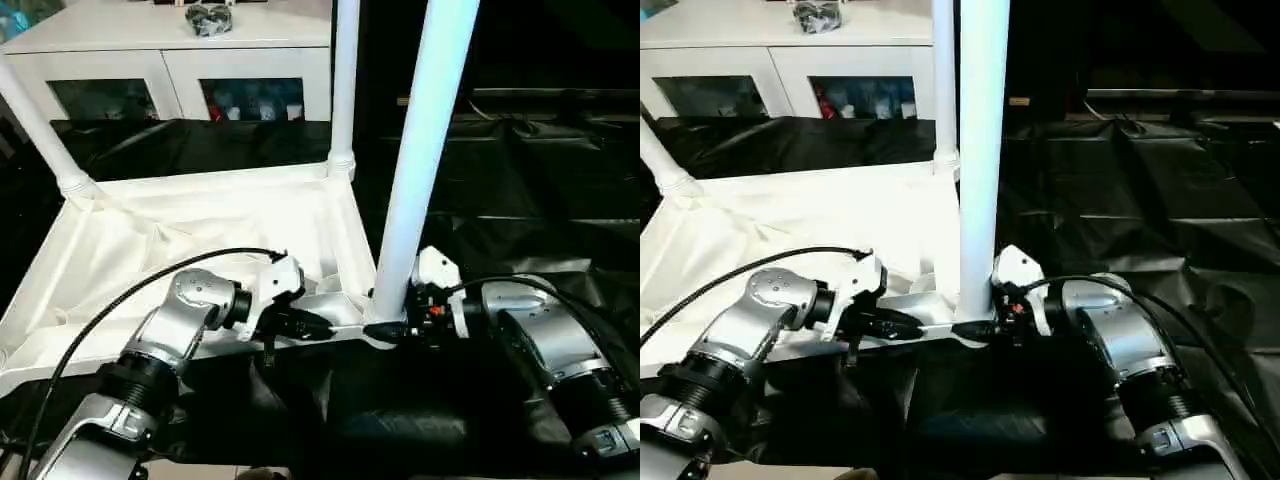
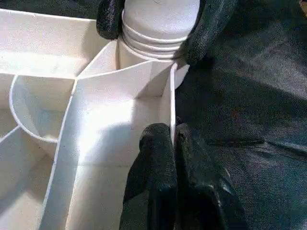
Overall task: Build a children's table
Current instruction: Rotate leg to tighten
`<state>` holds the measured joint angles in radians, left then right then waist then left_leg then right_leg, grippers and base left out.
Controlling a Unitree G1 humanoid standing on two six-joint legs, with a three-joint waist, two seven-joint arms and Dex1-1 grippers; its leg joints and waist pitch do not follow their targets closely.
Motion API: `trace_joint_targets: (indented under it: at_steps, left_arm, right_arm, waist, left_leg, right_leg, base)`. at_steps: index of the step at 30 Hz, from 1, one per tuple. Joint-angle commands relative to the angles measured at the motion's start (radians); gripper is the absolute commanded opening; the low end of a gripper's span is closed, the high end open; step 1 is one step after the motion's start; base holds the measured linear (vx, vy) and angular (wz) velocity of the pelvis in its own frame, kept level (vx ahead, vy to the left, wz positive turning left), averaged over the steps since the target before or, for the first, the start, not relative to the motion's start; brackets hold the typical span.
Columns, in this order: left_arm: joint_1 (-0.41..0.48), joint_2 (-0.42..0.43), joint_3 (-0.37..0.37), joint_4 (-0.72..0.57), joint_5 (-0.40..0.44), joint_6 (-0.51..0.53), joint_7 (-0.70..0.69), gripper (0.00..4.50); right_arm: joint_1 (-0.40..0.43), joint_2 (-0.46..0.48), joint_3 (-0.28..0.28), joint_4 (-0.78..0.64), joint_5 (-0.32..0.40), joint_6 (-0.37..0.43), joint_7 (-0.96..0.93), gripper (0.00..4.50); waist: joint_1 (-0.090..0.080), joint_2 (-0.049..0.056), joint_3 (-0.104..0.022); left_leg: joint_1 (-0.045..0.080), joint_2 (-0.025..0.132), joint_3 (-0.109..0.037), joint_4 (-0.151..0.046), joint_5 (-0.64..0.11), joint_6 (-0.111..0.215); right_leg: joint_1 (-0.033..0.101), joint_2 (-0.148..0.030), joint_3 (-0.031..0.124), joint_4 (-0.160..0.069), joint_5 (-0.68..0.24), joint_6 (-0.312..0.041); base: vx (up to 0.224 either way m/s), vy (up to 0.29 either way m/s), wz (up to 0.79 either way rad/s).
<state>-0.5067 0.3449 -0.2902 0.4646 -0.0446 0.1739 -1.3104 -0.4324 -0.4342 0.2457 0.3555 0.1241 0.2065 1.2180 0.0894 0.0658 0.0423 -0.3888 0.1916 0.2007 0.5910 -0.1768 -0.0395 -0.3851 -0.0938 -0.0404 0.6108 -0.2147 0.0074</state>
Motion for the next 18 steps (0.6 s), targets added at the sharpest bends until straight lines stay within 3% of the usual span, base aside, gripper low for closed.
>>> trace_joint_targets:
  at_steps: [1,5,7,8,9,11,12,14,17,18]
  left_arm:
    - [-0.012,-0.044,-0.026,-0.065,-0.041,-0.015,-0.006,0.0]
    - [-0.035,-0.097,-0.01,-0.023,-0.004,0.014,0.117,0.0]
    - [-0.064,-0.145,0.004,0.027,0.022,0.032,0.22,0.0]
    - [-0.064,-0.145,0.004,0.027,0.022,0.032,0.22,0.0]
    - [-0.08,-0.172,0.009,0.057,0.038,0.032,0.277,0.0]
    - [-0.092,-0.192,0.013,0.077,0.047,0.033,0.316,0.0]
    - [-0.119,-0.248,0.025,0.123,0.064,0.056,0.423,0.0]
    - [-0.127,-0.268,0.029,0.139,0.068,0.064,0.458,0.0]
    - [-0.135,-0.292,0.031,0.158,0.072,0.068,0.498,0.0]
    - [-0.135,-0.294,0.031,0.158,0.074,0.068,0.502,0.0]
  right_arm:
    - [0.017,0.049,0.074,-0.031,0.006,0.024,0.016,2.77]
    - [0.002,0.13,0.029,0.055,-0.028,0.02,-0.157,2.74]
    - [-0.034,0.199,-0.013,0.165,-0.069,0.001,-0.347,2.73]
    - [-0.034,0.199,-0.013,0.165,-0.069,0.001,-0.347,2.72]
    - [-0.059,0.232,-0.035,0.225,-0.083,-0.003,-0.445,2.72]
    - [-0.077,0.255,-0.049,0.267,-0.092,-0.001,-0.511,2.72]
    - [-0.117,0.314,-0.071,0.336,-0.1,0.033,-0.638,2.72]
    - [-0.129,0.337,-0.073,0.35,-0.104,0.04,-0.676,2.72]
    - [-0.137,0.374,-0.065,0.358,-0.109,0.028,-0.697,2.72]
    - [-0.137,0.381,-0.066,0.358,-0.107,0.025,-0.69,3.07]
  waist:
    - [-0.006,-0.011,-0.057]
    - [-0.014,-0.014,-0.053]
    - [-0.019,-0.017,-0.047]
    - [-0.026,-0.015,-0.046]
    - [-0.03,-0.02,-0.049]
    - [-0.037,-0.015,-0.048]
    - [-0.044,-0.011,-0.051]
    - [-0.044,-0.014,-0.052]
    - [-0.044,-0.017,-0.058]
    - [-0.043,-0.017,-0.058]
  left_leg:
    - [0.026,0.042,-0.019,-0.075,-0.227,0.037]
    - [0.026,0.04,-0.018,-0.078,-0.259,0.016]
    - [0.032,0.04,-0.022,-0.084,-0.304,-0.009]
    - [0.033,0.037,-0.023,-0.085,-0.325,-0.026]
    - [0.03,0.037,-0.028,-0.087,-0.309,-0.031]
    - [0.032,0.035,-0.025,-0.085,-0.311,-0.029]
    - [0.029,0.034,-0.025,-0.084,-0.295,-0.03]
    - [0.03,0.033,-0.026,-0.085,-0.293,-0.027]
    - [0.021,0.03,-0.022,-0.076,-0.23,0.015]
    - [0.019,0.029,-0.022,-0.074,-0.219,0.023]
  right_leg:
    - [0.029,-0.047,0.029,-0.07,-0.123,-0.253]
    - [0.024,-0.05,0.032,-0.075,-0.183,-0.243]
    - [0.021,-0.052,0.032,-0.087,-0.283,-0.217]
    - [0.018,-0.053,0.032,-0.09,-0.325,-0.21]
    - [0.025,-0.054,0.032,-0.089,-0.322,-0.196]
    - [0.016,-0.051,0.034,-0.091,-0.31,-0.201]
    - [0.021,-0.05,0.033,-0.087,-0.276,-0.205]
    - [0.024,-0.048,0.031,-0.088,-0.258,-0.206]
    - [0.031,-0.049,0.031,-0.081,-0.162,-0.217]
    - [0.032,-0.049,0.03,-0.081,-0.152,-0.218]
  base:
    - [0.0,0.0,0.0]
    - [0.0,0.0,0.0]
    - [0.0,0.0,0.0]
    - [0.0,0.0,0.0]
    - [0.0,0.0,0.0]
    - [0.0,0.0,0.0]
    - [0.0,0.0,0.0]
    - [0.0,0.0,0.0]
    - [0.0,0.0,0.0]
    - [0.0,0.0,0.0]
